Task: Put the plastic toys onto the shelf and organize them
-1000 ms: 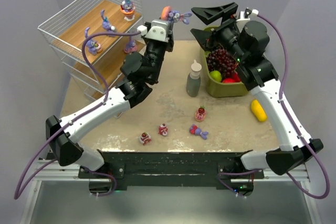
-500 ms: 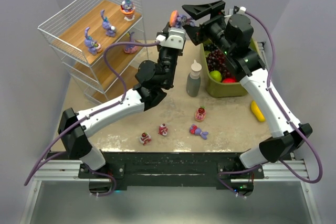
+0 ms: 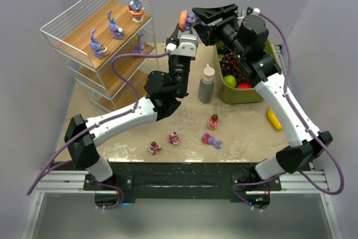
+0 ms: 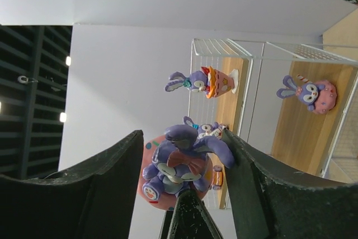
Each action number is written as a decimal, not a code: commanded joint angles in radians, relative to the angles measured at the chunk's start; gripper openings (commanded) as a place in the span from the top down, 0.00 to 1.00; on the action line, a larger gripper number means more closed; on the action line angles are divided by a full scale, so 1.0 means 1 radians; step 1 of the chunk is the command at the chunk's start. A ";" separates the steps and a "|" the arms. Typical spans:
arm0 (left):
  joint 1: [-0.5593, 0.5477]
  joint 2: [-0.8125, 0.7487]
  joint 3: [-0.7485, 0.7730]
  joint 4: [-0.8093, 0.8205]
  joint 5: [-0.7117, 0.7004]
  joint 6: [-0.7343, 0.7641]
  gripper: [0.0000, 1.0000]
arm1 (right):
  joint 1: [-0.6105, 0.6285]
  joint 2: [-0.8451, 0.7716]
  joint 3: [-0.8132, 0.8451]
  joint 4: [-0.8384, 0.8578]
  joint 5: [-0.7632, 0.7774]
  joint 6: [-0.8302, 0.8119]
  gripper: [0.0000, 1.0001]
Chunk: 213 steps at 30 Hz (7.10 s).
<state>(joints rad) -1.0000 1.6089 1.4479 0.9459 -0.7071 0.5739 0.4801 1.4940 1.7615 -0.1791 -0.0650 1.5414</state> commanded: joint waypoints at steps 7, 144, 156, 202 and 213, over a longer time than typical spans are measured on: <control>-0.028 0.046 0.005 0.177 -0.045 0.106 1.00 | 0.051 -0.009 0.016 0.055 0.019 0.051 0.43; -0.031 -0.553 0.385 -1.242 -0.218 -0.350 0.01 | 0.459 0.690 0.463 0.115 0.096 -1.558 0.44; -0.031 -0.561 0.374 -1.230 -0.221 -0.344 0.00 | 0.459 0.635 0.377 0.153 0.125 -1.549 0.46; -0.031 -0.581 0.358 -1.220 -0.241 -0.351 0.00 | 0.459 0.500 0.205 0.113 0.114 -1.391 0.75; -0.031 -0.584 0.353 -1.219 -0.241 -0.350 0.00 | 0.457 0.534 0.223 0.096 0.142 -1.408 0.75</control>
<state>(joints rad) -1.0290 1.0290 1.8023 -0.3038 -0.9382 0.2054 0.9360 2.0106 1.9335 -0.0910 0.0444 0.1501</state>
